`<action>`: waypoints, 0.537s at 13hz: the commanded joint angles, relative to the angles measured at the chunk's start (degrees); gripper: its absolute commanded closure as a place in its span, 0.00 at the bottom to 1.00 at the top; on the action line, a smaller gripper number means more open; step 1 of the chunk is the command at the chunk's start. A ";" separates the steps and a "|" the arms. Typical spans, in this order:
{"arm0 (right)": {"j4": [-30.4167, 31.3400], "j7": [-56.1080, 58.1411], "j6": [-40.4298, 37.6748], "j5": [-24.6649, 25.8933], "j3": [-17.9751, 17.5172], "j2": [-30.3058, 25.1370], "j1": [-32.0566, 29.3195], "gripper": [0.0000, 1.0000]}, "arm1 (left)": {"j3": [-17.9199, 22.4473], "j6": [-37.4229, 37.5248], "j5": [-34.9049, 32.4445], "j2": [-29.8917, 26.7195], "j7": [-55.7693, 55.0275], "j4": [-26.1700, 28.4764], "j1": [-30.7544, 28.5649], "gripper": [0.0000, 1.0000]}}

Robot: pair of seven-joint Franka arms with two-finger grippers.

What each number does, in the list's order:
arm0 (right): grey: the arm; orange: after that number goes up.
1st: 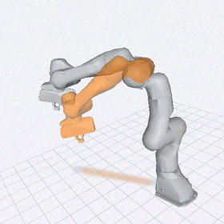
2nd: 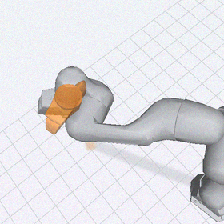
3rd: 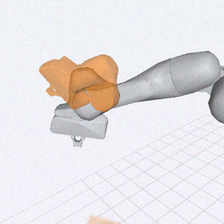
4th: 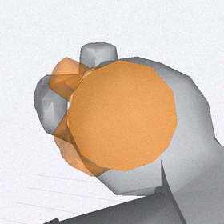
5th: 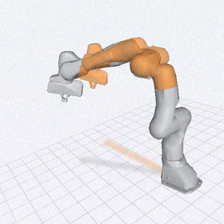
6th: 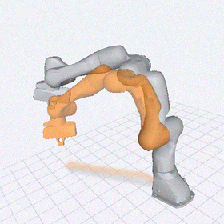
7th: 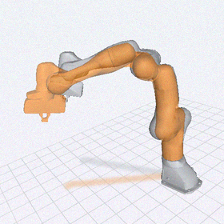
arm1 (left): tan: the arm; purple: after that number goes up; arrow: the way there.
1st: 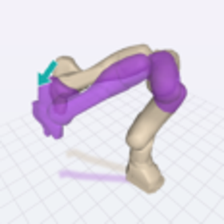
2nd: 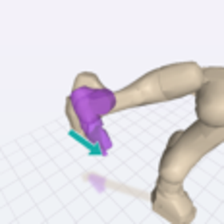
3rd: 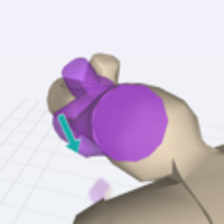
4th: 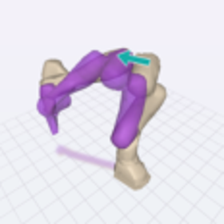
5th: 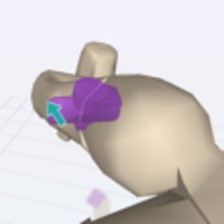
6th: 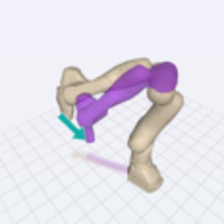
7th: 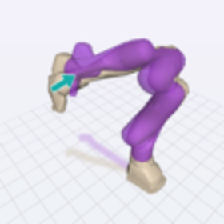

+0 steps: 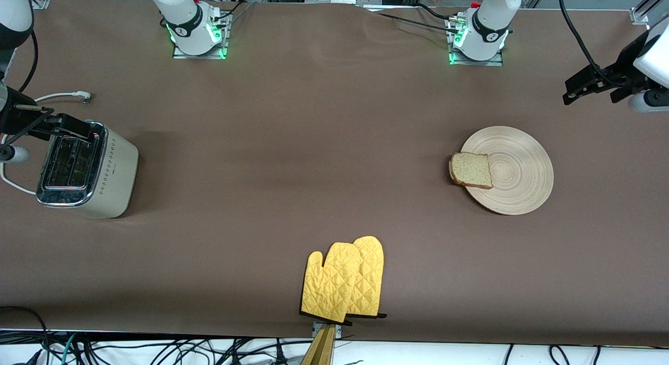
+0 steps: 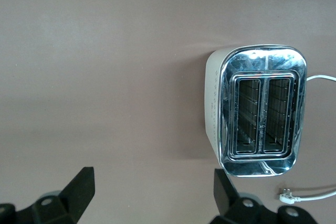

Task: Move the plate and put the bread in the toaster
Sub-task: 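Lower the left gripper and reach toward the wooden plate's rim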

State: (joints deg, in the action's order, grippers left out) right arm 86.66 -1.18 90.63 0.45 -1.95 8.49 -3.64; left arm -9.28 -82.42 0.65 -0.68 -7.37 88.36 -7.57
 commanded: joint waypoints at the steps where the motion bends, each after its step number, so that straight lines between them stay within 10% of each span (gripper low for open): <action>1: -1.49 0.39 -0.55 -0.80 -0.07 0.56 -0.32 0.00 | -0.39 1.12 -1.00 3.65 2.27 -1.26 -4.54 0.00; 7: -1.41 0.21 -0.72 -0.89 -0.07 0.56 -0.32 0.00 | -0.47 -0.72 6.03 10.85 16.58 2.08 -17.19 0.00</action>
State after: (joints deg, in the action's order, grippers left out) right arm 86.60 -1.18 90.63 0.43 -1.94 8.53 -3.64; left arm -9.00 -82.42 4.87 8.54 4.91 89.33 -21.88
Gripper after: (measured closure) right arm 0.000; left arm 0.000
